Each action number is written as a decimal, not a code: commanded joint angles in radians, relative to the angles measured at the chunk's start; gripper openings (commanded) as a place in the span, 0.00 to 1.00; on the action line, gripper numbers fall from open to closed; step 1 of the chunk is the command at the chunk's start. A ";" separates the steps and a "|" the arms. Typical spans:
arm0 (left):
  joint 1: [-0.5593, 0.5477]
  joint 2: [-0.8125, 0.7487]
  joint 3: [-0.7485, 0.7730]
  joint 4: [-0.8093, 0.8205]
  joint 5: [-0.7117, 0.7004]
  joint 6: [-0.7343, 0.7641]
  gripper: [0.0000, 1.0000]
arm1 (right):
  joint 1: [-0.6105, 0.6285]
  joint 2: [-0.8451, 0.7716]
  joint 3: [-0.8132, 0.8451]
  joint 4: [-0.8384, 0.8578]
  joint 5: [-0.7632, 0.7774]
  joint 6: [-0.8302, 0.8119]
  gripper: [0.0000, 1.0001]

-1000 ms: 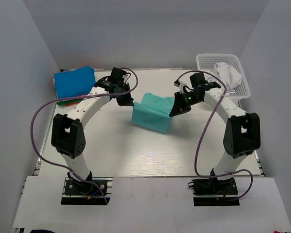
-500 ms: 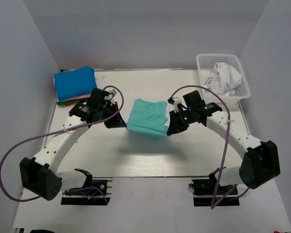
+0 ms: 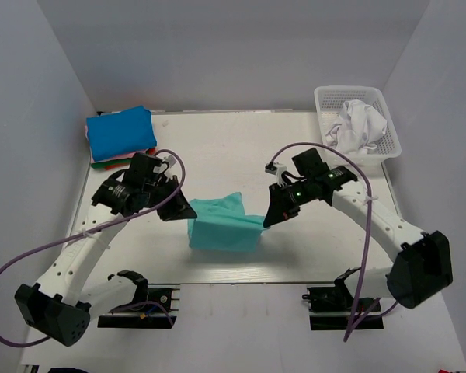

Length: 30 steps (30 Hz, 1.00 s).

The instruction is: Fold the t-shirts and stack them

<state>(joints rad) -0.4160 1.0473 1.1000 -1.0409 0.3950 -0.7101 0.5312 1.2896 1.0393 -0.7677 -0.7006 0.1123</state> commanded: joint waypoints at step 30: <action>0.098 0.635 0.261 0.240 -0.599 -0.219 0.00 | -0.143 0.819 0.585 0.065 -0.196 -0.060 0.09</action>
<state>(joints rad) -0.3447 1.6608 1.3109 -0.8608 -0.1074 -0.9360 0.4019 2.0571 1.5341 -0.7086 -0.9504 0.0544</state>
